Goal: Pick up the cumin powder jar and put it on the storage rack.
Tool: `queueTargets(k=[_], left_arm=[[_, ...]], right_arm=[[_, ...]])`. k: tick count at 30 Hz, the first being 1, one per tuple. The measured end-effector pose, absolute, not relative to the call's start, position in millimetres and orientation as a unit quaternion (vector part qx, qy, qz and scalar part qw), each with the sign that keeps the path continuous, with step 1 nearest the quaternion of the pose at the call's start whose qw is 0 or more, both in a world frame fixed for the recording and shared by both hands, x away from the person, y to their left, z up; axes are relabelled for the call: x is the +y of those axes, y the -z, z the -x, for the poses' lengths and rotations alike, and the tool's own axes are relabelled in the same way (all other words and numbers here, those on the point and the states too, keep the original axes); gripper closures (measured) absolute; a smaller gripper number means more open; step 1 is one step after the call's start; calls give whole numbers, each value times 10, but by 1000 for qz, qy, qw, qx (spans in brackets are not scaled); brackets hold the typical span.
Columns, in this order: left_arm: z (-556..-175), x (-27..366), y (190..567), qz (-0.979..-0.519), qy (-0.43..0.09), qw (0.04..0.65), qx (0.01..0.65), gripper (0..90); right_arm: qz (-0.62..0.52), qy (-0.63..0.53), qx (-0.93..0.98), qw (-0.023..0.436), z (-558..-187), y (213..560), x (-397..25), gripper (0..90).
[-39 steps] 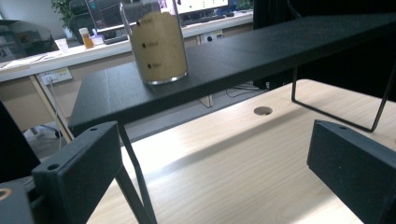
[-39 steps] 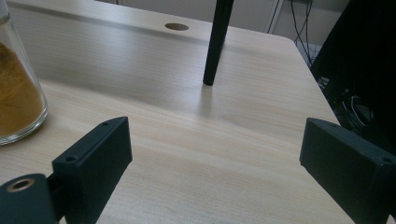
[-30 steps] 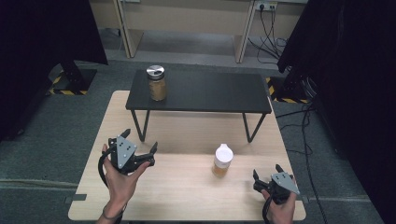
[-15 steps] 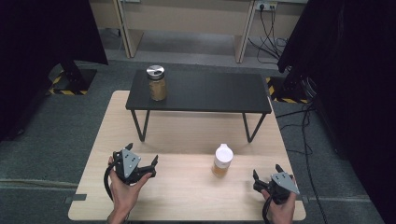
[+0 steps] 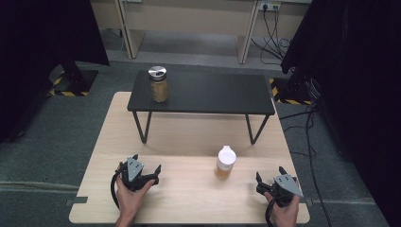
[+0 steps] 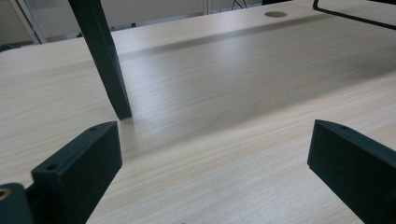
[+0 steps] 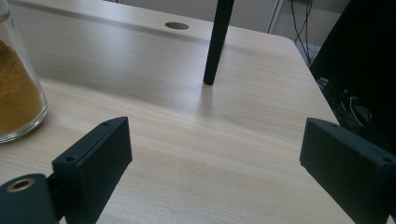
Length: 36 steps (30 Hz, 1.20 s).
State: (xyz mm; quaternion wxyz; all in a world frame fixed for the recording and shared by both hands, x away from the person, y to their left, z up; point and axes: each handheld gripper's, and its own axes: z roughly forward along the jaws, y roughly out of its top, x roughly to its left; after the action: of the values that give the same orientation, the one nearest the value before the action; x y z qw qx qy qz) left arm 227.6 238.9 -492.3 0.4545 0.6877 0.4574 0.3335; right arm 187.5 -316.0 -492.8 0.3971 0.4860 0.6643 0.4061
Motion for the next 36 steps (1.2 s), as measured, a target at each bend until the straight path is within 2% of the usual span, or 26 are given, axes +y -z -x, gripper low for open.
queueTargets(k=[21, 36], left_arm=[[-2336, 2329, 4877, -693, -331, 434, 471, 50], [-2312, 2353, 4900, -687, -332, 443, 471, 54]], right_arm=[[-481, -411, 663, 400, -1855, 4948, -3170, 92], [-482, -411, 663, 400, -1849, 4947, -3175, 92]])
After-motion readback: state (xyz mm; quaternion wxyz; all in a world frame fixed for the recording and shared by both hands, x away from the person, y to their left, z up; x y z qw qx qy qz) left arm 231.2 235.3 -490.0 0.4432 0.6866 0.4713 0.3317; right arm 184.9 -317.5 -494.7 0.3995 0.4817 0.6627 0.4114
